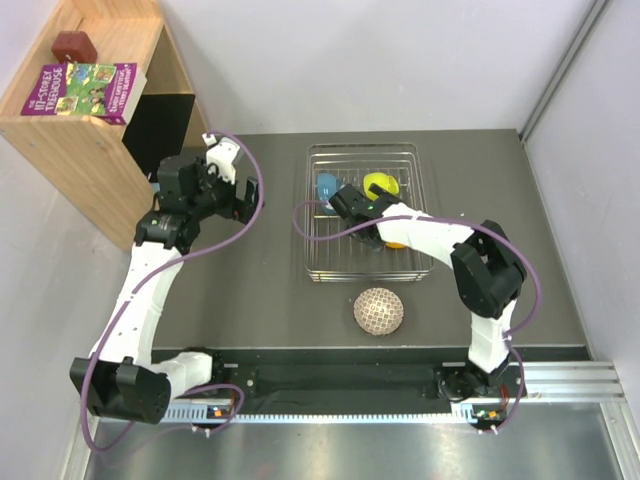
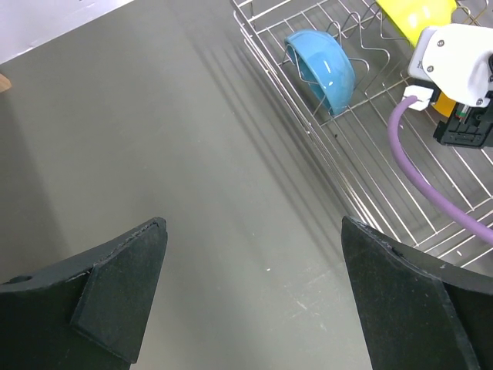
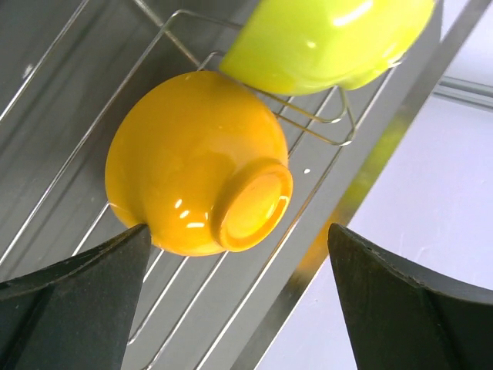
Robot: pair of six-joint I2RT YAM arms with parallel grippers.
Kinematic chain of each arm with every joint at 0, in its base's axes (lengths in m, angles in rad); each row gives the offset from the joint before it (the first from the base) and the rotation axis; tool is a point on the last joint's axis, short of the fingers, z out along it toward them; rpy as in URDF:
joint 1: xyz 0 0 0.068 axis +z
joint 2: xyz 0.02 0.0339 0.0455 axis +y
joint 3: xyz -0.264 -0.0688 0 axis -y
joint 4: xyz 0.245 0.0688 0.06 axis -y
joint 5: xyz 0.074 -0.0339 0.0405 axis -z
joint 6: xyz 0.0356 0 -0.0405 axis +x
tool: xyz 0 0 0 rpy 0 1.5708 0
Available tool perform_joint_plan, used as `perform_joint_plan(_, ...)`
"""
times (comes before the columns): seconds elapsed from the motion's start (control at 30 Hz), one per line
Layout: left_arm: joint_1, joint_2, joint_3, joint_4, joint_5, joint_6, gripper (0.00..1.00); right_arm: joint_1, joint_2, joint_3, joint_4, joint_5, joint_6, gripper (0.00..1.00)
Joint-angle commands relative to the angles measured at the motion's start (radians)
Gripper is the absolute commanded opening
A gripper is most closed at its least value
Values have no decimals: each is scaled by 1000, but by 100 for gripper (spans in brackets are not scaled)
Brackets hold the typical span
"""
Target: Load the bowls into the dish rack
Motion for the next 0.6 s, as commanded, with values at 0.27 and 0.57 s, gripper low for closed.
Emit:
perform_joint_plan(0.27, 6, -66, 3, -37, 28, 26, 99, -14, -4, 94, 34, 64, -26, 95)
perform_joint_plan(0.57, 2, -138, 10, -178, 154, 98, 99, -20, -193, 169, -151, -368, 41, 96)
